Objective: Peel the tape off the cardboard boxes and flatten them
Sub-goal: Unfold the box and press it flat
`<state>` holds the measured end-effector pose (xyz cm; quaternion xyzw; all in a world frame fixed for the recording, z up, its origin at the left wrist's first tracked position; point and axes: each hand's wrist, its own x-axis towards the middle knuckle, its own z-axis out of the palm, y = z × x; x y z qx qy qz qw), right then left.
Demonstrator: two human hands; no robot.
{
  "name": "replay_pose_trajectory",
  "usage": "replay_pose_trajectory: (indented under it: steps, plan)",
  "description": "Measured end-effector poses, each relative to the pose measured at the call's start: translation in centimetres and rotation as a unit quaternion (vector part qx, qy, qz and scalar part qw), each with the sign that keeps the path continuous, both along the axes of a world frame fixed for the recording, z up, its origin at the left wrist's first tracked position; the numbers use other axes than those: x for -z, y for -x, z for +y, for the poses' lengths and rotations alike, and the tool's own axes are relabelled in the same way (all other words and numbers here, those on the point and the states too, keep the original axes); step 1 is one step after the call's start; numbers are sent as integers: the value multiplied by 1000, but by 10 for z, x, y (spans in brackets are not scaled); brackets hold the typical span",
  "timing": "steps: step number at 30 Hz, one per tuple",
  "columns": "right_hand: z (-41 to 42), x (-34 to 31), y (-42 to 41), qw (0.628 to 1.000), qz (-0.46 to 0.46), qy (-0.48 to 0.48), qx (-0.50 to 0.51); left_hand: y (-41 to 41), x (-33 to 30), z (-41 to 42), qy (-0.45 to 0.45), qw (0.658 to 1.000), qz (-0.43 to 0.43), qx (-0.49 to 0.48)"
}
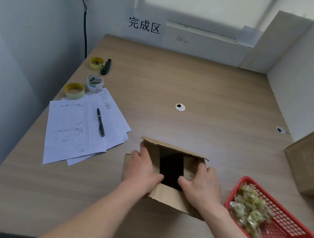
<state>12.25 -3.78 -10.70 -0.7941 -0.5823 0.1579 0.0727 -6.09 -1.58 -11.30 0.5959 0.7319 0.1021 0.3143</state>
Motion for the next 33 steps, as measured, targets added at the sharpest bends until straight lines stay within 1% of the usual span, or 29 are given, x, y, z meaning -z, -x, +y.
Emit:
replay_pose_trajectory:
  steps: [1, 2, 4, 5, 7, 10, 12, 14, 16, 17, 18, 19, 20, 21, 22, 23, 24, 25, 27, 28, 30, 31, 33]
  plan:
    - [2, -2, -4, 999, 51, -13, 9, 2, 1, 2, 4, 1000, -8, -2]
    - [3, -5, -9, 992, 123, -26, 28, 5, 1, 4, 8, 1000, -19, -5]
    - [5, -10, -20, 959, 271, -57, 67, 14, 1, 6, 0, 999, -32, -4]
    - [7, -12, -23, 944, 314, -69, 71, 19, 0, 6, -6, 999, -31, 5]
    - [9, -11, -25, 927, 361, -77, 68, 28, -3, 4, -25, 999, -33, 22]
    - [14, -3, -21, 892, 431, -74, 114, 40, -9, 2, -82, 994, -75, 10]
    - [17, -1, -20, 852, 494, -80, 156, 50, -13, 1, -103, 986, -132, -5]
    - [22, -2, -27, 809, 545, -97, 198, 64, -23, -3, -95, 972, -215, -8]
    - [28, -6, -37, 755, 603, -98, 237, 80, -33, -8, -92, 958, -266, 45]
    - [31, -7, -43, 727, 631, -89, 257, 88, -37, -10, -88, 957, -265, 82]
    - [34, -8, -48, 720, 633, -70, 274, 95, -40, -11, -81, 960, -240, 117]
    - [37, -8, -50, 734, 613, -39, 290, 102, -41, -12, -73, 965, -201, 152]
    - [38, -7, -51, 768, 569, -2, 294, 106, -39, -13, -67, 967, -162, 188]
    - [38, -3, -49, 817, 502, 35, 282, 109, -36, -17, -61, 965, -131, 220]
    - [34, 3, -44, 870, 417, 70, 253, 111, -31, -23, -55, 961, -110, 246]
    - [28, 10, -39, 915, 325, 101, 216, 111, -24, -31, -49, 958, -100, 265]
    - [20, 18, -34, 943, 250, 124, 183, 112, -15, -40, -42, 956, -95, 276]
    - [11, 27, -28, 958, 197, 139, 156, 115, -3, -50, -35, 955, -88, 282]
    - [-4, 44, -21, 971, 139, 154, 119, 122, 22, -71, -11, 957, -56, 285]
    - [-8, 52, -19, 974, 129, 157, 102, 125, 33, -80, 10, 957, -27, 289]
    - [-14, 61, -13, 978, 139, 137, 75, 128, 49, -94, 63, 954, 23, 291]
    - [-14, 64, -8, 981, 147, 113, 55, 126, 53, -98, 78, 957, 29, 277]
    - [-14, 64, 1, 986, 149, 77, -5, 115, 57, -99, 62, 975, 8, 213]
